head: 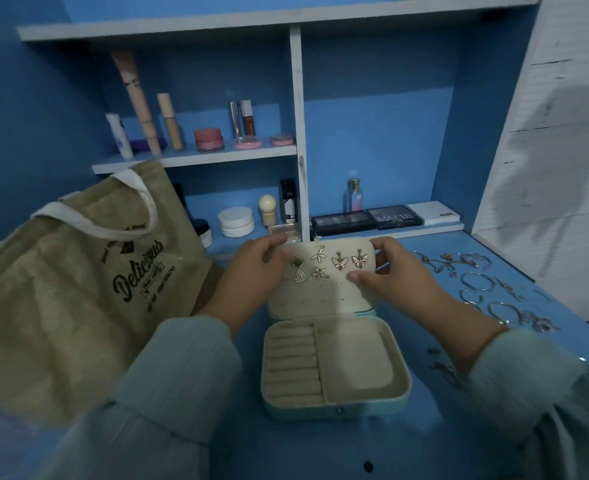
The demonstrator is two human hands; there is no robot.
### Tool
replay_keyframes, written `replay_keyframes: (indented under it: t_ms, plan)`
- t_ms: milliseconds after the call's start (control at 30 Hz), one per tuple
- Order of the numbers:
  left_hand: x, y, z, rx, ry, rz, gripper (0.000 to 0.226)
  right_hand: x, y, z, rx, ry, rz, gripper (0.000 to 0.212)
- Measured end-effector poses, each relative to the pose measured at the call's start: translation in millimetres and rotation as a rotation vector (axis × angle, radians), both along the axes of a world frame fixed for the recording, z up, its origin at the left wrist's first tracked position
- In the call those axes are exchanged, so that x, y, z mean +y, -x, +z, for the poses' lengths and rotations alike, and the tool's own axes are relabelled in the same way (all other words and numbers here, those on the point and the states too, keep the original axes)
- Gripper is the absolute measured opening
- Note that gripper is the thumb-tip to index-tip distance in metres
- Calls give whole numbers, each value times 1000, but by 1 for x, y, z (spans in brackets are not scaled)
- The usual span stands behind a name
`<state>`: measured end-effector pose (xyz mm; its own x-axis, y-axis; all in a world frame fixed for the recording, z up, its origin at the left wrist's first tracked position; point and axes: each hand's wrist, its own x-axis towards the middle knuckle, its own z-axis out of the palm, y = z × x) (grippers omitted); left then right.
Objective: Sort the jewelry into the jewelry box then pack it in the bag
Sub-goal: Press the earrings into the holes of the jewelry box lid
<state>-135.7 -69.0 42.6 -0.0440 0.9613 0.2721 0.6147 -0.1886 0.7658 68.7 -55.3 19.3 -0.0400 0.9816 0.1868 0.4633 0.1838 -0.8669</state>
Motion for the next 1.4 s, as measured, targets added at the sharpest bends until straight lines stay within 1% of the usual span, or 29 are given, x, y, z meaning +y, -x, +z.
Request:
replay_keyframes:
  t_ms: [67,133,233,333,467,567,633,700,733,833,900,933,1000,1133,1233,1300,1400]
  plan:
    - [2,1,-8,-52,76,1,47,5,1,-1,-9,17,-4,44]
    - [5,-1,-14,-35,94,22,60,8,6,1,-48,16,-25,48]
    - [6,-10,-21,81,16,64,72,11,17,4,-90,-51,-40,57]
    - [1,-17,-25,123,-79,84,74,13,23,8,-158,-124,-9,60]
    - [-8,-22,-30,190,-229,130,68,5,22,13,-276,-194,9,49]
    - [-14,-24,-33,207,-321,149,63,-2,20,17,-316,-222,63,39]
    - [-19,-25,-33,217,-342,142,58,-6,15,21,-316,-204,129,26]
    - [-25,-27,-33,239,-364,135,52,-11,11,28,-267,-149,195,8]
    - [-29,-27,-33,256,-385,138,50,-14,9,32,-239,-110,223,6]
    - [-39,-29,-37,306,-454,201,44,-24,4,42,-217,10,305,24]
    - [-45,-29,-44,400,-541,283,38,-29,2,48,-235,107,343,34]
    - [-48,-29,-47,465,-577,326,37,-30,1,50,-241,152,365,35]
    - [-51,-28,-53,573,-634,394,39,-30,2,52,-306,188,407,28]
    - [-62,-27,-59,666,-764,435,37,-29,5,52,-485,201,483,12]
    - [-66,-26,-63,719,-860,435,34,-31,10,53,-580,199,541,8]
    - [-68,-26,-64,726,-877,431,34,-30,13,53,-651,189,566,7]
    - [-69,-26,-64,736,-878,439,37,-28,17,55,-699,173,609,6]
